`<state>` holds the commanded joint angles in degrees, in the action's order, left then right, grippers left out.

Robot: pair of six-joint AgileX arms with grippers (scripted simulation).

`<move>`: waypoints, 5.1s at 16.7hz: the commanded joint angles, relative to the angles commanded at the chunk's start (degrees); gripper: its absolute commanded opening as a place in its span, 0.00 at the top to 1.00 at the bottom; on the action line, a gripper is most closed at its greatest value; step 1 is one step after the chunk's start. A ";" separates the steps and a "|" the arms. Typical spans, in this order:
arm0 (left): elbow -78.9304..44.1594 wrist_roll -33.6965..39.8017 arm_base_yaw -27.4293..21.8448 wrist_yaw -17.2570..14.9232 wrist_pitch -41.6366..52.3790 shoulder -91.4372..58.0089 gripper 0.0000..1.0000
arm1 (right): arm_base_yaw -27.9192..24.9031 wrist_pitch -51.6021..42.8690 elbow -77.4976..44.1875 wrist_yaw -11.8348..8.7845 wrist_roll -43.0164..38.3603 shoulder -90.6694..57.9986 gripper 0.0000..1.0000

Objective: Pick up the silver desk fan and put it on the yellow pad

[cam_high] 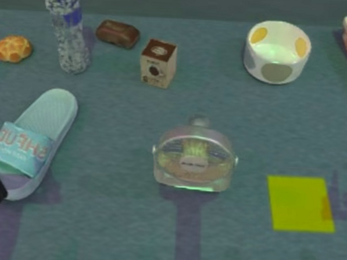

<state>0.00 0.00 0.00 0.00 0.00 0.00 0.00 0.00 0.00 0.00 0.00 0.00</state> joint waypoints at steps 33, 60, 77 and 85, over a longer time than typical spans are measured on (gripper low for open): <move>0.00 0.00 0.00 0.00 0.00 0.00 0.00 | -42.05 -91.54 -133.49 0.30 41.62 -131.94 0.00; 0.00 0.00 0.00 0.00 0.00 0.00 0.00 | -42.15 -78.36 -117.81 0.28 41.57 -129.46 0.60; 0.00 0.00 0.00 0.00 0.00 0.00 0.00 | -41.78 -80.58 -120.22 0.27 41.20 -129.93 1.00; 0.00 0.00 0.00 0.00 0.00 0.00 0.00 | -42.48 -91.58 -133.53 0.29 41.56 -131.99 1.00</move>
<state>0.00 0.00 0.00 0.00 0.00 0.00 -42.48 -91.58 -133.53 0.29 41.56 -131.99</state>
